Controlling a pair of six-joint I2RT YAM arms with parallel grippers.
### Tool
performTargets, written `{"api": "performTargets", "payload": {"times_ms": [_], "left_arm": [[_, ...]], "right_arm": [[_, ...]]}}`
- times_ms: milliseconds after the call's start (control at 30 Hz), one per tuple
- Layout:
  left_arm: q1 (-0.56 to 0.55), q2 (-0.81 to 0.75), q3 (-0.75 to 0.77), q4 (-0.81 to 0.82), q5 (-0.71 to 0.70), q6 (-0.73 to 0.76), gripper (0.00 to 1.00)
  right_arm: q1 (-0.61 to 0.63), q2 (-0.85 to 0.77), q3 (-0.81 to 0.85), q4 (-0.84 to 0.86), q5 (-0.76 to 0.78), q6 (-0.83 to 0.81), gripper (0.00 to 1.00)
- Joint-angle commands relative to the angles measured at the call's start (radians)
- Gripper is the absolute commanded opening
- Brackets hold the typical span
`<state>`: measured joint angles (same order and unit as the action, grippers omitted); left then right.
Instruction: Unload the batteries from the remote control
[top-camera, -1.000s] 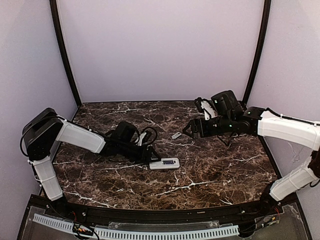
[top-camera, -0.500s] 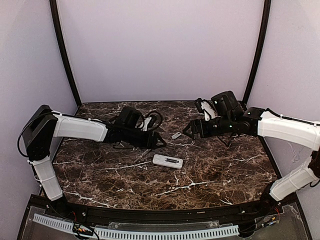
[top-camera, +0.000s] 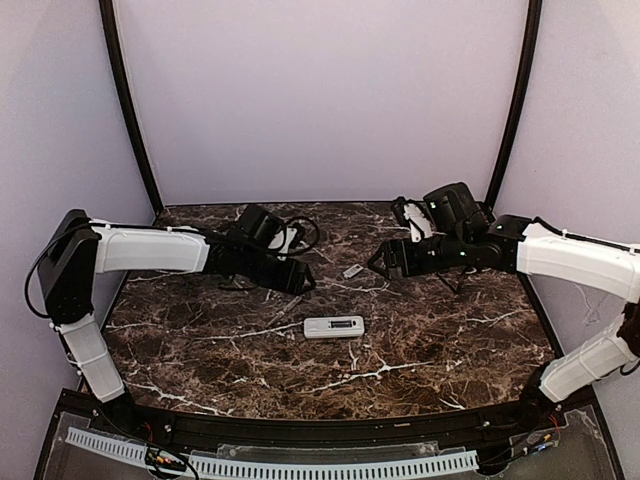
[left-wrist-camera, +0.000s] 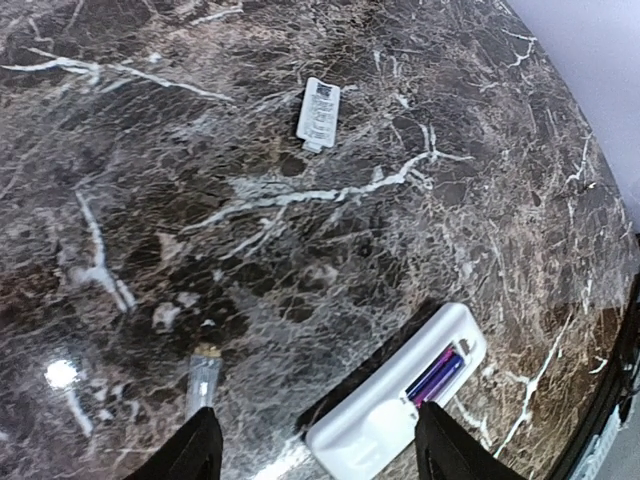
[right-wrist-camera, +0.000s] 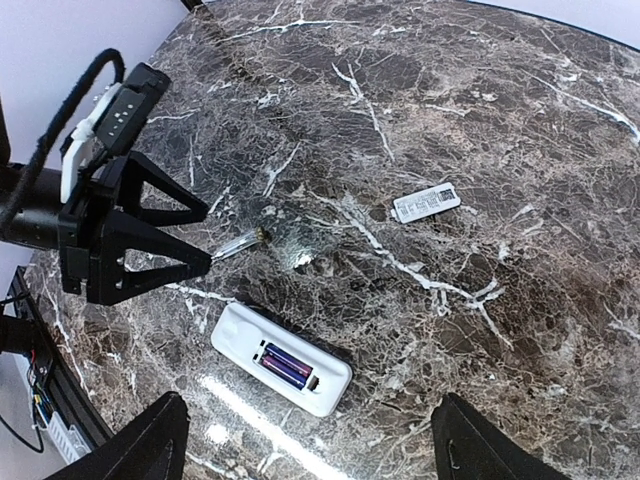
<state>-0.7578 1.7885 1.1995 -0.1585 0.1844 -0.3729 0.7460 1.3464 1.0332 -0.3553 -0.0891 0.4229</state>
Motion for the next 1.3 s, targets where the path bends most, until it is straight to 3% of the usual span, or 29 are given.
{"api": "performTargets", "payload": {"times_ms": [0,167,400,800,1267], "left_arm": [[-0.006,-0.148,-0.033,-0.127,-0.152,0.139,0.67],[-0.005,-0.215,-0.082,-0.229,-0.222,0.199,0.67],[-0.006,-0.226,-0.135,-0.329,-0.188,0.219,0.65],[-0.006,-0.091,-0.069,-0.361,-0.107,0.223,0.55],[-0.012,0.027,0.008,-0.411,-0.135,0.235,0.42]], "right_arm": [[-0.003,-0.007,0.003,-0.006,0.026,-0.018,0.84],[-0.005,0.007,0.029,-0.021,0.035,-0.036,0.86],[-0.005,0.042,0.07,-0.029,0.015,-0.049,0.86],[-0.005,0.061,0.086,-0.039,-0.015,-0.034,0.86],[-0.005,0.073,0.082,-0.043,-0.021,-0.028,0.86]]}}
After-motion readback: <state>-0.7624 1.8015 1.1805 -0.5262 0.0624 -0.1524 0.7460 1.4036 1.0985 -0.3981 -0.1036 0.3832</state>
